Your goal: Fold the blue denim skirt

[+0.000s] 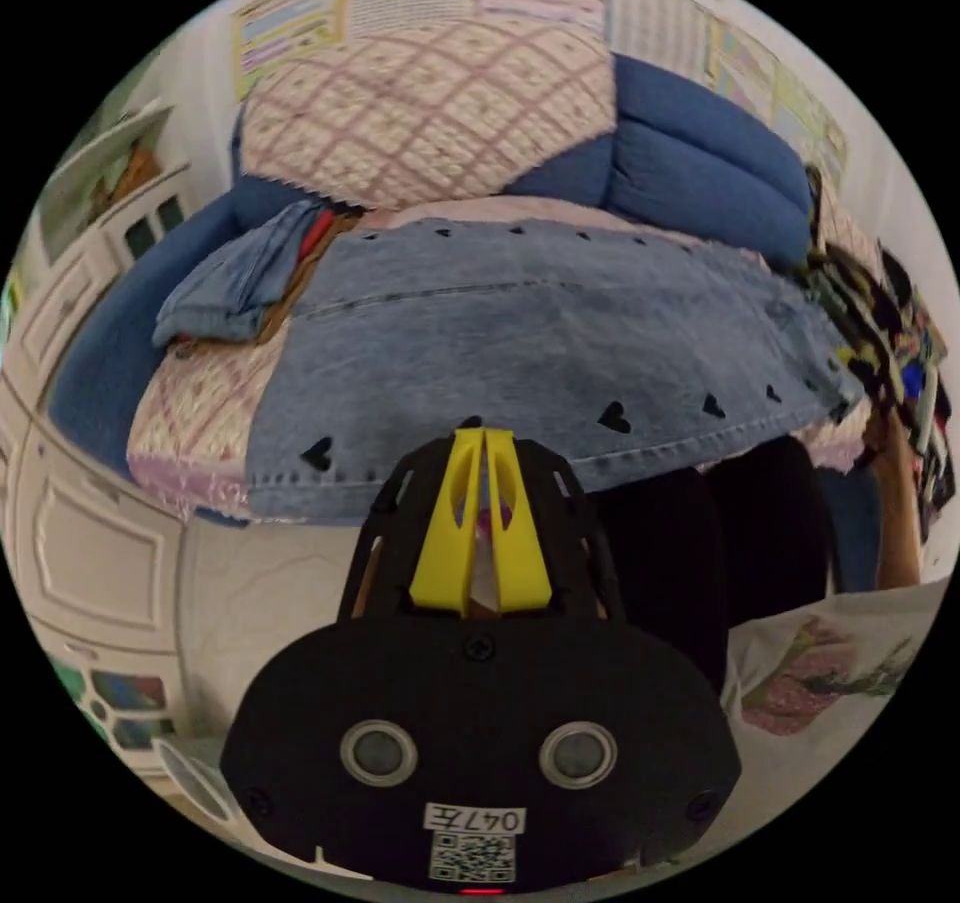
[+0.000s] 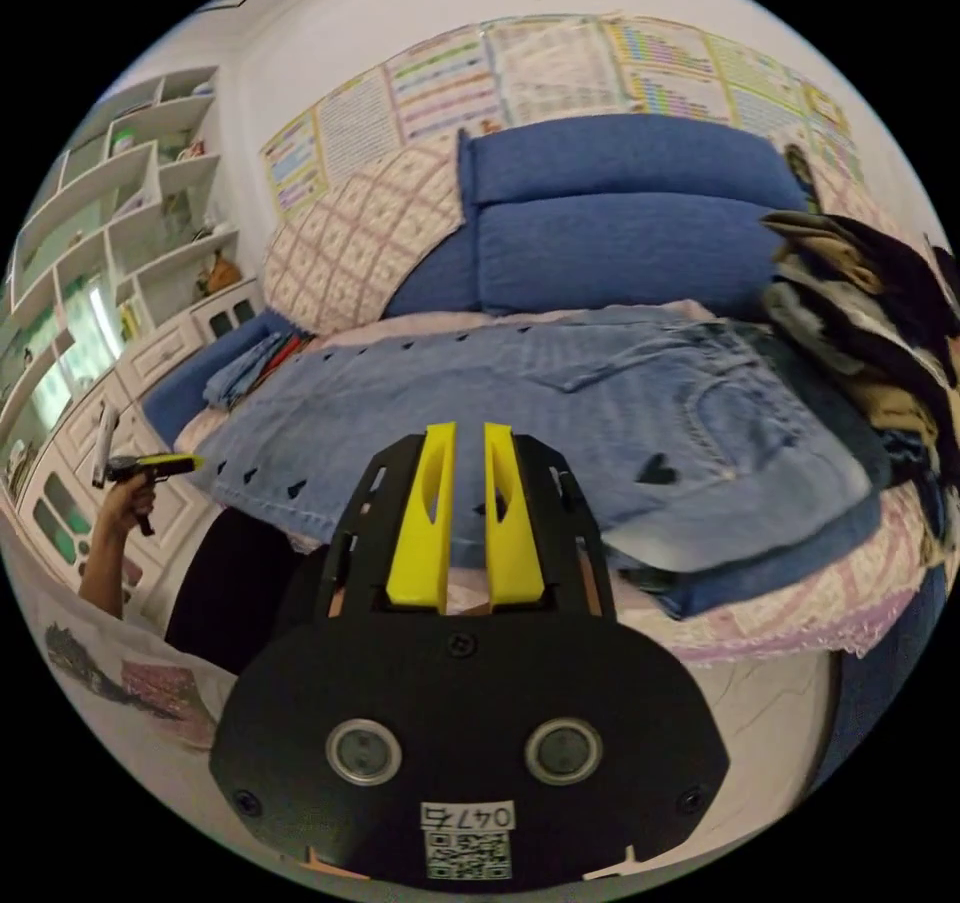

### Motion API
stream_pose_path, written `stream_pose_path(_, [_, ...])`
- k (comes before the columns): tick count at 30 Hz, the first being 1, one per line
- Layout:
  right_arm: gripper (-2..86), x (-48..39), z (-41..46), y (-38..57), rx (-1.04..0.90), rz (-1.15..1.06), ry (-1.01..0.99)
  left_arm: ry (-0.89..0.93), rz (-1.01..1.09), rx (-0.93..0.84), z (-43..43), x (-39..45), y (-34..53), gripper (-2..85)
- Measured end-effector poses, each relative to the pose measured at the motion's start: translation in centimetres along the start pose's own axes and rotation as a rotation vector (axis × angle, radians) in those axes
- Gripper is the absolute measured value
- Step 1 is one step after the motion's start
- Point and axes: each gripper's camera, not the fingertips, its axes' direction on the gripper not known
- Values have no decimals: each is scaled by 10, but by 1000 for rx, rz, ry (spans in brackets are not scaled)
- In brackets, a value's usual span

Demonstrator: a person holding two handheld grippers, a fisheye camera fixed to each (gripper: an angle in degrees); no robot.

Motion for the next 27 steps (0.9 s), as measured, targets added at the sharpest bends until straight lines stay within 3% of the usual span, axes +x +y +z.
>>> stream_pose_path(3, [34, -49, 40, -28, -72, -90, -5, -132, 59, -20, 32, 95, 21, -9])
stream_pose_path(6, [25, -80, 69, -45, -130, -152, 67, -96, 71, -68, 67, 156, 52, -9])
stream_pose_path(10, [13, -86, 93, -62, -220, -143, 118, -62, 16, -24, 78, 190, 103, -9])
stream_pose_path(15, [2, -65, 86, -87, -160, -69, 33, 147, -129, 40, 81, 190, 176, -9])
stream_pose_path(19, [-3, -51, 73, -106, -143, -50, 32, 200, -160, 47, 84, 208, 211, -9])
stream_pose_path(23, [0, -24, 20, -130, 50, -20, 269, 162, -122, 45, 82, 247, 241, -10])
stream_pose_path(27, [20, 40, -33, -148, 210, 171, 485, 165, -126, 53, 80, 272, 270, -10])
